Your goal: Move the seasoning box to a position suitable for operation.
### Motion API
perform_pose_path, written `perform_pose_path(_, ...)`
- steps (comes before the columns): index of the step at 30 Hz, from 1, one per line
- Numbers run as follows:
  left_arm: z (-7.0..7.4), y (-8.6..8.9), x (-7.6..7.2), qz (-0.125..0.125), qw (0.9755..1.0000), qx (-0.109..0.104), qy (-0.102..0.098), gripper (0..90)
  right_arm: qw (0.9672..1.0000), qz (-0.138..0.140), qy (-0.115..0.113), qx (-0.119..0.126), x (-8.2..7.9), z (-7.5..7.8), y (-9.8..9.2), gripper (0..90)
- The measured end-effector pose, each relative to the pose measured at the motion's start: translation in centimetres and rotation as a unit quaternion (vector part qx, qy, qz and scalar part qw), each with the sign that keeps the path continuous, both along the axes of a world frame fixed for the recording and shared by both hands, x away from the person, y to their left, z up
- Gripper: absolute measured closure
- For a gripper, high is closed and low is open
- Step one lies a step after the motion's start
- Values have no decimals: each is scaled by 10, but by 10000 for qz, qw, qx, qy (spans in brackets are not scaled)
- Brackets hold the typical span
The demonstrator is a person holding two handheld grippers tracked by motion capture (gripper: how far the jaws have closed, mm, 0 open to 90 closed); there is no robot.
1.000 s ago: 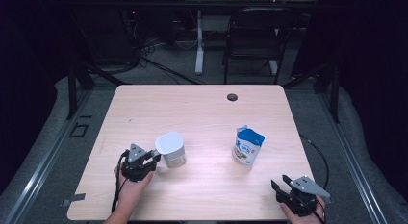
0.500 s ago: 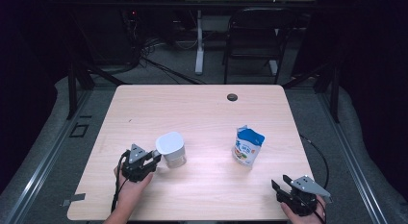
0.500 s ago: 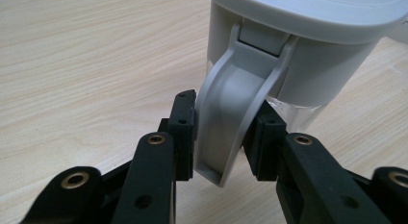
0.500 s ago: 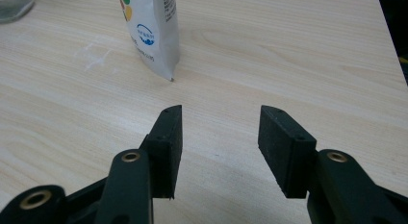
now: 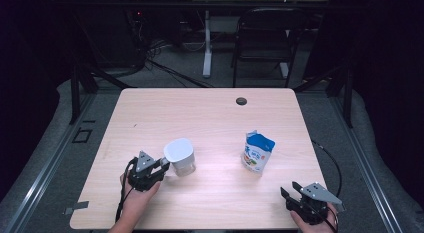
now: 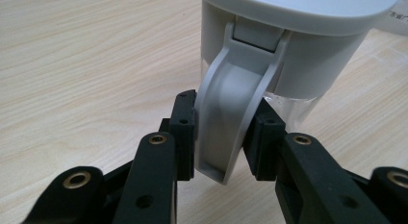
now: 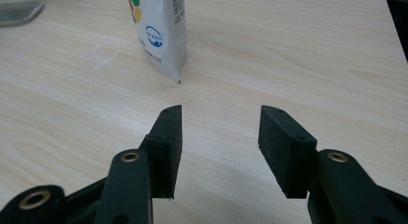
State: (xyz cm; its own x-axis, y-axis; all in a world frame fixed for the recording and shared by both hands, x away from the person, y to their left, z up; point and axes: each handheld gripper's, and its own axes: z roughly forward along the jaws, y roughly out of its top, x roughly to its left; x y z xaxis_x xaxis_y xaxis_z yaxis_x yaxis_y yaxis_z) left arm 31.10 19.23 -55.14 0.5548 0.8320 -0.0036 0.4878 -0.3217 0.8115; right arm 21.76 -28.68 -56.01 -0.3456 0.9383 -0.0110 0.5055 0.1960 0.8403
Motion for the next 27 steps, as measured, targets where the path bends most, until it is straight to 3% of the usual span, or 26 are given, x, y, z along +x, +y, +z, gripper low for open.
perform_pose_path(7, 0, -3, -4, -120, 9999, 13, -34, 693, 10000, 28, -40, 58, 2, 0, 3, 513)
perform_pose_path(18, 0, -6, -14, -433, 9990, 50, -32, 694, 9995, 302, -54, 46, 8, 3, 15, 513)
perform_pose_path(27, 1, -10, -25, -804, 9967, 103, -7, 694, 9986, 529, -73, 0, 12, 5, 26, 517)
